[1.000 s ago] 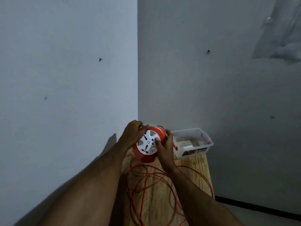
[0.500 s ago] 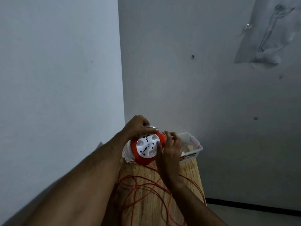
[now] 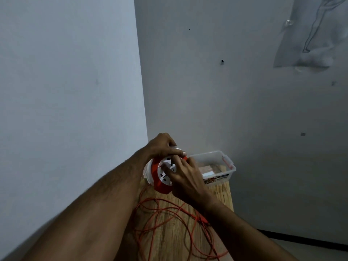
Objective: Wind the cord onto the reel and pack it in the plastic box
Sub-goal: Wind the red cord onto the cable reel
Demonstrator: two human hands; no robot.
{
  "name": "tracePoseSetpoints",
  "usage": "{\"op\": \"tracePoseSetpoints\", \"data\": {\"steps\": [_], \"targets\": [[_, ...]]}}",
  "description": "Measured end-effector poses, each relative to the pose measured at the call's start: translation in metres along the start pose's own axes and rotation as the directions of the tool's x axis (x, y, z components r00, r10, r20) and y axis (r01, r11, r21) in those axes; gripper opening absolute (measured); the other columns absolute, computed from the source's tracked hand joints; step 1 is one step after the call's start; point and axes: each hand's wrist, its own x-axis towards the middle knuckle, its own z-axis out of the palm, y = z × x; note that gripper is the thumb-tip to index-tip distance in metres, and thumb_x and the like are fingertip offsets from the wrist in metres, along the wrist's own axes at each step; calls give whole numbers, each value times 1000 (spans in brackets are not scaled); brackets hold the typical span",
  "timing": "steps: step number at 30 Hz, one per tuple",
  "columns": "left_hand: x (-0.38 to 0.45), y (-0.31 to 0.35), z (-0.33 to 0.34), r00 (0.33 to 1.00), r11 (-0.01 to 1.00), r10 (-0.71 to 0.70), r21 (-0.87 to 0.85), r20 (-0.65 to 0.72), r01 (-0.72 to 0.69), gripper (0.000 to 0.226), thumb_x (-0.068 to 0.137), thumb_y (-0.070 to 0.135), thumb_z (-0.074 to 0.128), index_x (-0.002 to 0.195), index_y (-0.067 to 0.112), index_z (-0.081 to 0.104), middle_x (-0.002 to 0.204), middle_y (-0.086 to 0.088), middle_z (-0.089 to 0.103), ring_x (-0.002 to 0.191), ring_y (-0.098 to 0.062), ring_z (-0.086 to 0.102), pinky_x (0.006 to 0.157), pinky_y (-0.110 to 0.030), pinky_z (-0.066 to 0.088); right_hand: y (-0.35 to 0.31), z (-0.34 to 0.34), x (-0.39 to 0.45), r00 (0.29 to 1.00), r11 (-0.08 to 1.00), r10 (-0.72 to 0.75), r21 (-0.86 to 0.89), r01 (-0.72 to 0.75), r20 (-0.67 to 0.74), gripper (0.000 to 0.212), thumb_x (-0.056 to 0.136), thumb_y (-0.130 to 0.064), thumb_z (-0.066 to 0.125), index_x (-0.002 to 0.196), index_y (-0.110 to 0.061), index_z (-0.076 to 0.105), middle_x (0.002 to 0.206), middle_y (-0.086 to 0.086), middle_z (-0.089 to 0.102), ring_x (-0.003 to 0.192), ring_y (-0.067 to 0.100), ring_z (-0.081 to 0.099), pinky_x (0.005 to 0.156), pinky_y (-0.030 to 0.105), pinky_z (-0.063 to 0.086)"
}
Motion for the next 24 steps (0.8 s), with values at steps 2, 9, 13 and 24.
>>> {"op": "tracePoseSetpoints", "data": {"steps": [2, 9, 13, 24], "targets": [[1, 2, 0, 999, 999, 16, -28, -40, -17, 42, 72, 60, 84, 58, 22, 72, 54, 10, 67, 53, -6, 64, 58, -28, 50, 1, -2, 6, 991, 991, 116, 72, -111, -63, 64, 74, -44, 73, 131, -19, 57, 131, 16, 55, 117, 33, 57, 95, 45, 52], [10, 12, -11, 984, 992, 81, -79, -157, -94, 57, 65, 70, 81, 68, 13, 78, 62, -4, 72, 61, -24, 72, 55, -28, 51, -31, -25, 44, 552, 453, 833, 611, -649, -32, 52, 79, -49, 77, 120, -22, 59, 97, -10, 65, 81, 6, 63, 64, 8, 46], [10, 12, -8, 981, 994, 97, -31, -171, -104, 51, 70, 66, 81, 75, 15, 81, 67, 1, 75, 62, -18, 72, 59, -28, 54, -43, -9, 62, 59, -300, 919, 788, -538, 390, 54, 74, -52, 83, 106, -15, 59, 96, 0, 69, 83, 16, 71, 60, 24, 59], [10, -6, -33, 989, 991, 94, -88, -116, -105, 68, 64, 72, 80, 66, 4, 75, 67, -18, 71, 53, -24, 59, 57, -30, 47, -31, -26, 30, 957, 967, 249, 84, -239, -149, 45, 82, -33, 67, 122, -14, 60, 122, 14, 61, 111, 28, 60, 92, 45, 51]]}}
